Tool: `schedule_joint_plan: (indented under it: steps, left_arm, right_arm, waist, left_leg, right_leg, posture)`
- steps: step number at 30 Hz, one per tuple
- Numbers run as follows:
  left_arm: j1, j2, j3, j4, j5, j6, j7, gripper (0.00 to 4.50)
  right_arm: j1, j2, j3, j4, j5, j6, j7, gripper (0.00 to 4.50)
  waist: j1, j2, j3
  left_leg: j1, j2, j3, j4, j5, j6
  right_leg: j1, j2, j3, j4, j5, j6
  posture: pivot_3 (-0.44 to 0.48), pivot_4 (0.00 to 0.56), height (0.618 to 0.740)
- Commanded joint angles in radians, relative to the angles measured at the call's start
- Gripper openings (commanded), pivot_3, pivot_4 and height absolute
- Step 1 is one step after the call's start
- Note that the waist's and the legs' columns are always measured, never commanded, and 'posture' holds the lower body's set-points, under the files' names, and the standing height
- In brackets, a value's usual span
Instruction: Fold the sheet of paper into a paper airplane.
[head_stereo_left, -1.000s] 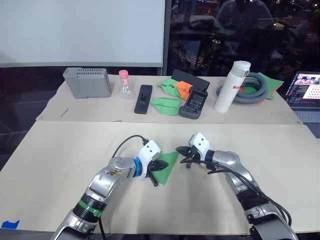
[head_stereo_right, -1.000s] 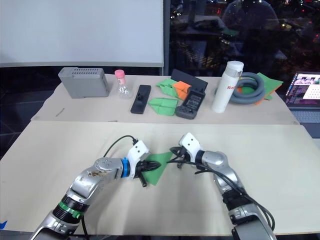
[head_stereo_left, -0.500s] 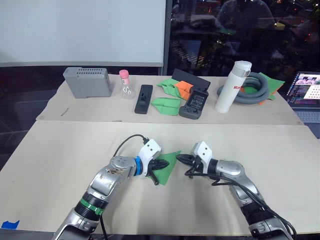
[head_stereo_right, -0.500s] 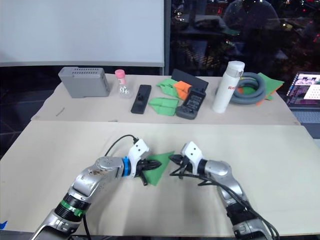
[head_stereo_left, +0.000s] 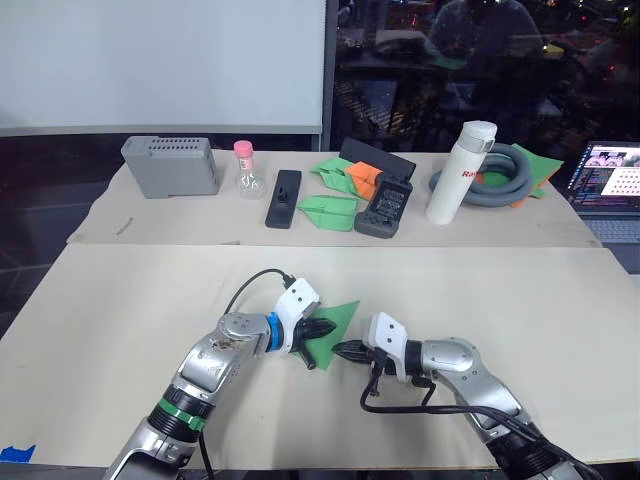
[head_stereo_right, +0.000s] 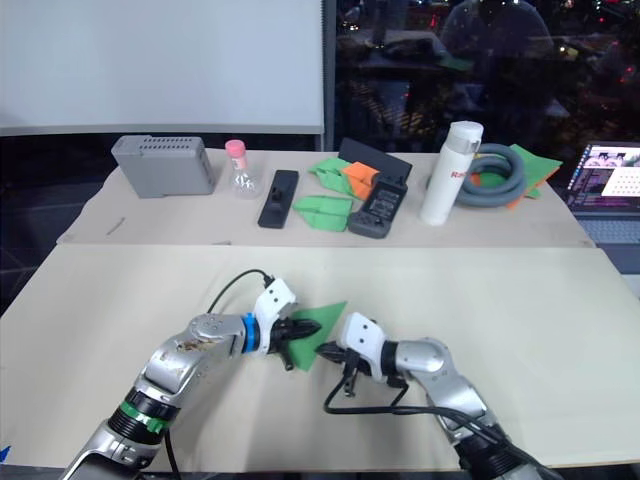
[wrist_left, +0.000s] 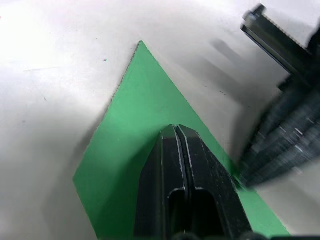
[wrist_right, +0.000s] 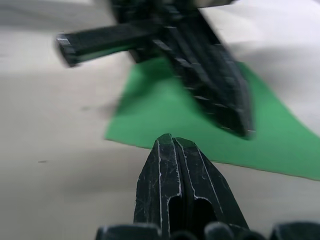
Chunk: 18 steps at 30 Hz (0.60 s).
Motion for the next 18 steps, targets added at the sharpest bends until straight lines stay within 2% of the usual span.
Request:
schedule_joint_plan:
  steps: [1,11,18]
  left_arm:
    - [0.011,0.015,-0.001,0.028,0.019,0.017,0.007,0.03]
    - [0.002,0.007,-0.011,0.050,0.020,0.002,-0.009,0.03]
    - [0.013,0.003,0.055,0.051,-0.017,-0.028,-0.015,0.03]
  right_arm:
    - [0.046,-0.017,0.088,0.002,-0.026,0.056,0.036,0.00]
    - [0.062,-0.042,0.113,-0.055,-0.039,0.116,0.020,0.00]
    - [0.027,-0.092,-0.011,-0.187,0.079,0.225,0.028,0.00]
  waist:
    - [0.000,0.000,0.000]
    - [0.001,0.000,0.000]
    - [0.013,0.000,0.000]
  left_leg:
    - [0.000,0.000,0.000,0.000,0.000,0.000]
    - [0.000,0.000,0.000,0.000,0.000,0.000]
    - [-0.001,-0.001,0.000,0.000,0.000,0.000]
  right_leg:
    - [0.000,0.000,0.000,0.000,0.000,0.000]
    - [0.000,0.002,-0.002,0.000,0.000,0.000]
    - [-0.001,0.001,-0.002,-0.001,0.000,0.000]
  posture:
    - [0.000,0.150,0.740]
    - [0.000,0.150,0.740]
    - [0.000,0.150,0.740]
